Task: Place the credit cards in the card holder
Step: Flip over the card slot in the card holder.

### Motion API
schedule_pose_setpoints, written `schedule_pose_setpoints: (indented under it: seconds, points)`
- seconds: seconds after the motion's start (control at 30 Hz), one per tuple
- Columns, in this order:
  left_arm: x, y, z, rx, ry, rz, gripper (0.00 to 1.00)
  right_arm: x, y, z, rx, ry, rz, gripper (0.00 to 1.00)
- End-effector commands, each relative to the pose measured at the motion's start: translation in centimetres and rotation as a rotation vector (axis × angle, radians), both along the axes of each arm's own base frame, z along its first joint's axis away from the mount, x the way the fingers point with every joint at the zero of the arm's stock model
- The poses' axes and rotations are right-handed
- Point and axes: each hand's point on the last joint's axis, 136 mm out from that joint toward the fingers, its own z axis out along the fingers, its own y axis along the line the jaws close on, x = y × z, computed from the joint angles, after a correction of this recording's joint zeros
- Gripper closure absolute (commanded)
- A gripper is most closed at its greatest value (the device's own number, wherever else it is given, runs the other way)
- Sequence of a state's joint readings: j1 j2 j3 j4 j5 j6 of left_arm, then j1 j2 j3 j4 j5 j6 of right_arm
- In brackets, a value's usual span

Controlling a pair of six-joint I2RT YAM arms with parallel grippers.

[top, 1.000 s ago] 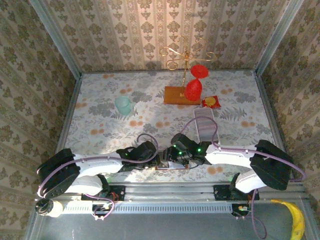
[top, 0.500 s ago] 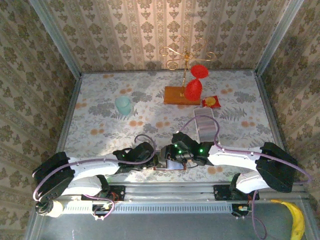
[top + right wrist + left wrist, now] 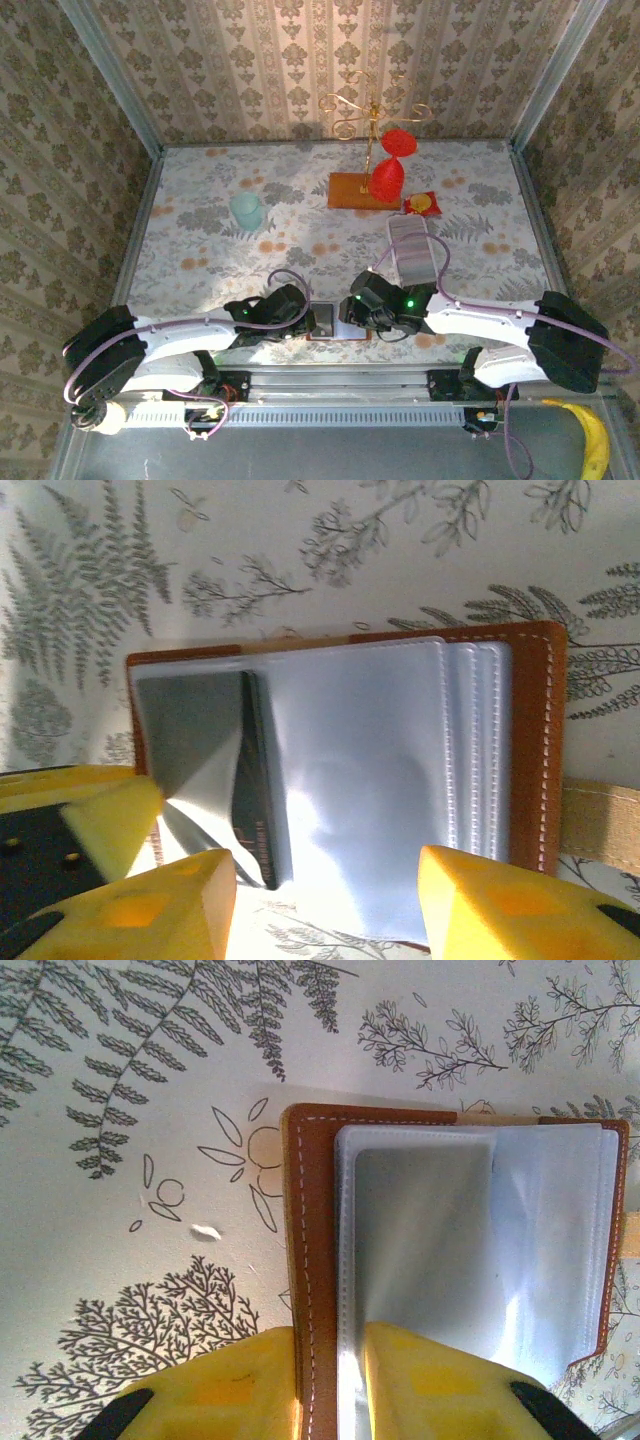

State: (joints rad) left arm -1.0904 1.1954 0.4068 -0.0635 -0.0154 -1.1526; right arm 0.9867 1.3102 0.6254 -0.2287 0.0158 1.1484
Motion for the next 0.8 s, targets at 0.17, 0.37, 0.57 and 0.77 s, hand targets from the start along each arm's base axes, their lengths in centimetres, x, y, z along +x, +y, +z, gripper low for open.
schedule_pose_setpoints:
  seconds: [0.17, 0.37, 0.57, 0.77]
  points:
    - [0.0, 0.9, -0.4, 0.021, 0.006, 0.024, 0.77, -0.8, -0.2, -3.1, -0.08, 0.066, 0.022, 0.48]
    - [0.0, 1.0, -0.6, 0.022, 0.011, 0.028, 0.77, -1.1, 0.2, -3.8, -0.094, 0.087, 0.038, 0.48]
    - [-0.1, 1.1, -0.6, 0.023, 0.012, 0.029, 0.77, -1.0, 2.0, -3.4, -0.044, 0.083, 0.059, 0.47]
    - [-0.2, 1.3, -0.7, 0.023, 0.013, 0.033, 0.77, -0.2, 4.2, -1.5, 0.073, 0.042, 0.062, 0.45]
